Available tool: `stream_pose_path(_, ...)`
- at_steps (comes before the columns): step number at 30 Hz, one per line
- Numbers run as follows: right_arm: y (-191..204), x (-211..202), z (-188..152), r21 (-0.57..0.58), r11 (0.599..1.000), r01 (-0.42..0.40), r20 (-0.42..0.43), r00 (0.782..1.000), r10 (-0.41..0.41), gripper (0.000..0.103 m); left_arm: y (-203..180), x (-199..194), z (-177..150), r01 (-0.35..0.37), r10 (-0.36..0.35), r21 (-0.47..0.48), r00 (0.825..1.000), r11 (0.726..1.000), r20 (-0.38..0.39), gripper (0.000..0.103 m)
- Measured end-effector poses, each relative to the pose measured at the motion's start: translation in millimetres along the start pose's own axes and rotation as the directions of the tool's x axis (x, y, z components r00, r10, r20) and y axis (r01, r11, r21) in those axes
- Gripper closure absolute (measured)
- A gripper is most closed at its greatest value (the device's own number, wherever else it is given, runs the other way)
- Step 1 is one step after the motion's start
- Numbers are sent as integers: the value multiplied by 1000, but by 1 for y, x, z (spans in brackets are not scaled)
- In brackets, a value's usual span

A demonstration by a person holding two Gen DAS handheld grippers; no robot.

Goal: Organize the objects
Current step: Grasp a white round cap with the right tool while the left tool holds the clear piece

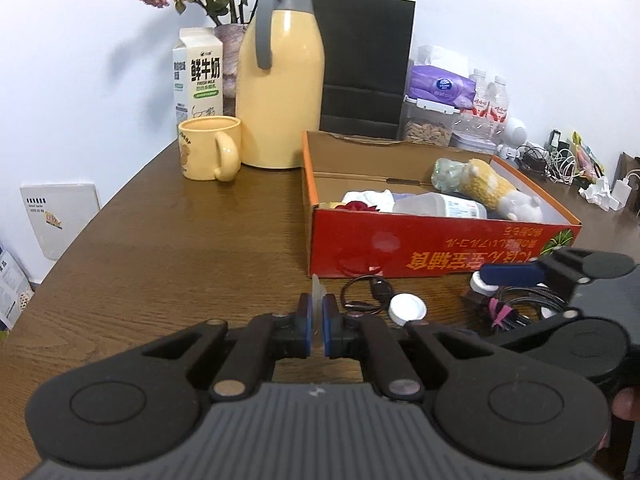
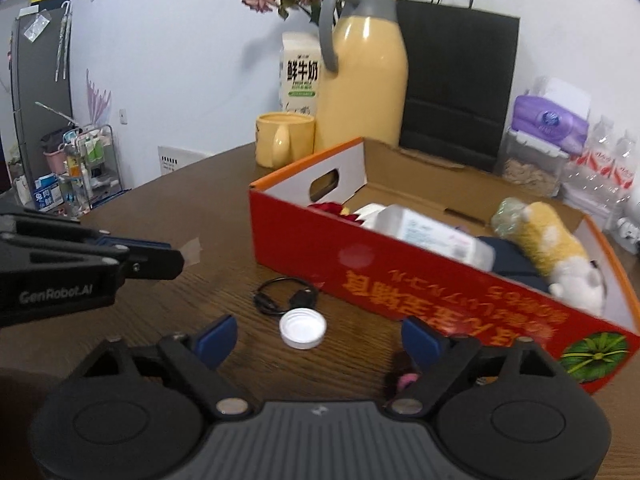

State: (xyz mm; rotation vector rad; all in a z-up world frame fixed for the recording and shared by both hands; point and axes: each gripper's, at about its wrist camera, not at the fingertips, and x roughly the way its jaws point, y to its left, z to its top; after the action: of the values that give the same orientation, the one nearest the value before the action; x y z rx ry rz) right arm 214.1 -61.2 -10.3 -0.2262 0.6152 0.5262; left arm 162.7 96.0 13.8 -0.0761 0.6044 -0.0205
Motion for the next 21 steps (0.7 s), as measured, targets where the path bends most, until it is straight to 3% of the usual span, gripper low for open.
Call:
stream_pose_path(4, 2, 15, -1, 17, 1000, -16, -50, 999, 17, 49, 6, 2, -2, 7, -7, -15, 1000, 1000, -3, 97)
stream_pose_path(6, 2, 20, -1, 30, 999, -20, -63, 998, 22, 56, 7, 3, -2, 9, -9, -20, 1000, 1000, -4, 97)
stream_pose_path(9, 4, 24, 0, 37, 999, -15, -63, 998, 18, 57, 9, 4, -2, 12, -12, -24, 1000, 1000, -5, 97)
stream_pose_path(13, 5, 25, 1, 48, 998, -33, -56, 998, 36, 75, 10, 4, -2, 12, -13, -26, 1000, 1000, -5, 97)
stream_pose_path(21, 5, 23, 0, 54, 998, -41, -40, 998, 43, 76, 9, 4, -1, 11, -11, -27, 1000, 1000, -6, 97)
